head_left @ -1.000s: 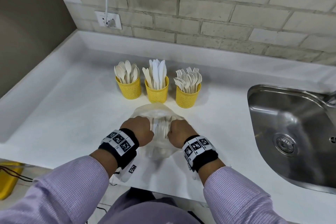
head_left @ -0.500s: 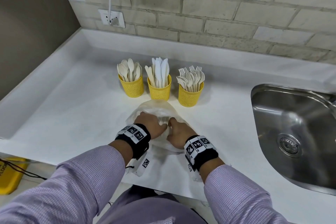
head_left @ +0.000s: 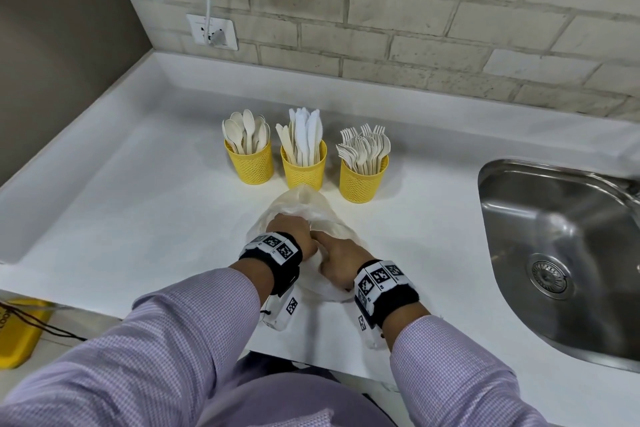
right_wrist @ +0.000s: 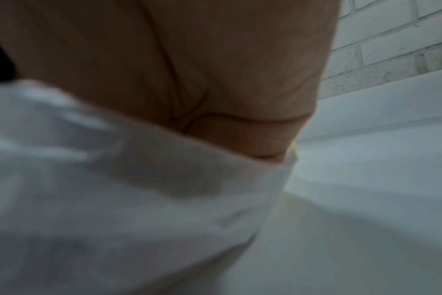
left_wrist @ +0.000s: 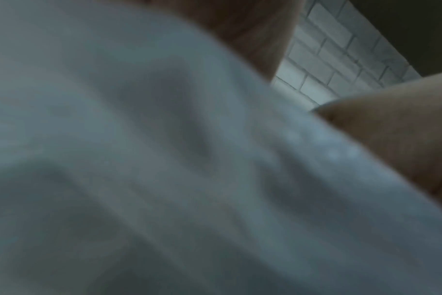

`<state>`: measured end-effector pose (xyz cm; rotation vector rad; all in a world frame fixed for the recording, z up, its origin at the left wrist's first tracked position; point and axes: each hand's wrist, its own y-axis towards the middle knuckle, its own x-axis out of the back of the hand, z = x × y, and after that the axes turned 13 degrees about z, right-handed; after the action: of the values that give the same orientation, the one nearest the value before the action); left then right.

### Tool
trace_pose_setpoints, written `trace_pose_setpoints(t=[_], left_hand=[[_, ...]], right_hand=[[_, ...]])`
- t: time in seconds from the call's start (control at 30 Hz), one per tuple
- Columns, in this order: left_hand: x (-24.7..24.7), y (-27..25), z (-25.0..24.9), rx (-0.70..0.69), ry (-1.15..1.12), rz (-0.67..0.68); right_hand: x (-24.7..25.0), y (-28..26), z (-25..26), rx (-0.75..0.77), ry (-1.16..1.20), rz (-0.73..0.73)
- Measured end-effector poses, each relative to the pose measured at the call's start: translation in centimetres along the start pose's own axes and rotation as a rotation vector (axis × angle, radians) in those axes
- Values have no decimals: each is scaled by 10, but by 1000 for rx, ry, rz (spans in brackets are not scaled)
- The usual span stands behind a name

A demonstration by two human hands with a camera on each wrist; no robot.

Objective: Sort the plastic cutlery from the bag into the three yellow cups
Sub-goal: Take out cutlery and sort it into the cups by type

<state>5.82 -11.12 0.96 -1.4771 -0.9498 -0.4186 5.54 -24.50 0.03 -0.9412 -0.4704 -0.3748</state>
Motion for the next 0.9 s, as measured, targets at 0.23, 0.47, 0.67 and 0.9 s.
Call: trace_pose_setpoints(t=[0.23, 0.47, 0.67, 0.9], left_hand=[[-5, 1, 7, 0, 3, -9], [-14, -4, 20, -49, -39, -29], [-17, -11, 28, -194, -74, -71], [-12, -28, 47, -462, -217, -80]], right_hand=[[-1, -3, 1, -96, 241, -139], [15, -20, 11, 9, 712, -315], [20, -15, 6, -21, 912, -347], [23, -15, -11, -78, 1072, -385]])
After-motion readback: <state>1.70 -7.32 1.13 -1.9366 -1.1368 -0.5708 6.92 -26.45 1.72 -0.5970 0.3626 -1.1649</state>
